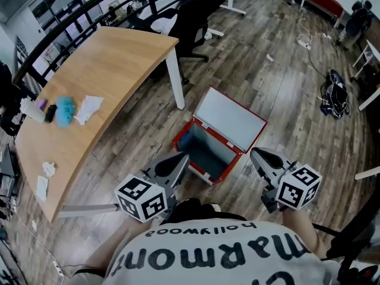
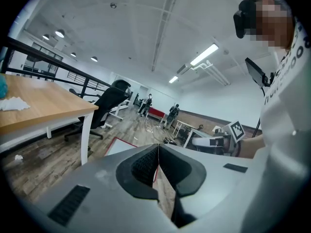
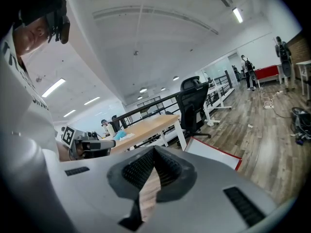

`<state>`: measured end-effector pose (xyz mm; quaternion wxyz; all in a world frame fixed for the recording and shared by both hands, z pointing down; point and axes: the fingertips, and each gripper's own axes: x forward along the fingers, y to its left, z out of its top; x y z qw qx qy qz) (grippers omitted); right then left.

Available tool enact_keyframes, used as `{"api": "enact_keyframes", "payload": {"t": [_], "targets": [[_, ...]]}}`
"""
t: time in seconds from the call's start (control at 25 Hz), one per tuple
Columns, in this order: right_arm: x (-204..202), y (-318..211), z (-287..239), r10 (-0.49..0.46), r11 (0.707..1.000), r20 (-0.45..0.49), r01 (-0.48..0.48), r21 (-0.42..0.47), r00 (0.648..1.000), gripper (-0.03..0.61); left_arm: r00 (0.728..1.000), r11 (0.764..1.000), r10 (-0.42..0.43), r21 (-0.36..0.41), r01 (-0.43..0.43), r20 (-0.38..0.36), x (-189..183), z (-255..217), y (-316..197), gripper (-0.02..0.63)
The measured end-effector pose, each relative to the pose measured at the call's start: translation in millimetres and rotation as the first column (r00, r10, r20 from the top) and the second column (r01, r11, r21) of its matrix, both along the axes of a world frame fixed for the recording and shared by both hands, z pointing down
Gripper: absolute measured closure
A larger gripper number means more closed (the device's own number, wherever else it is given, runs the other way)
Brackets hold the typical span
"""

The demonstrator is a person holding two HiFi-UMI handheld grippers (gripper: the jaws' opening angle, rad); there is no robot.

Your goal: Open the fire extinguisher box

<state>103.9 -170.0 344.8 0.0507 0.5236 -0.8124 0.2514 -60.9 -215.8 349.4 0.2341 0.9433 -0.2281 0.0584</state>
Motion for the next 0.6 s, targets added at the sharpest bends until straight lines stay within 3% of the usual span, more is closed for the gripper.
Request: {"api": "enact_keyframes", "payload": {"t": [0.6], "targets": [[-3,-6,3,0.009,1.0,-0.023,-0.009,-0.017,1.0,0.569,1.0,1.0,0.001,-0.006,-0.001,-0.002,-11,4,-8,0.606]]}}
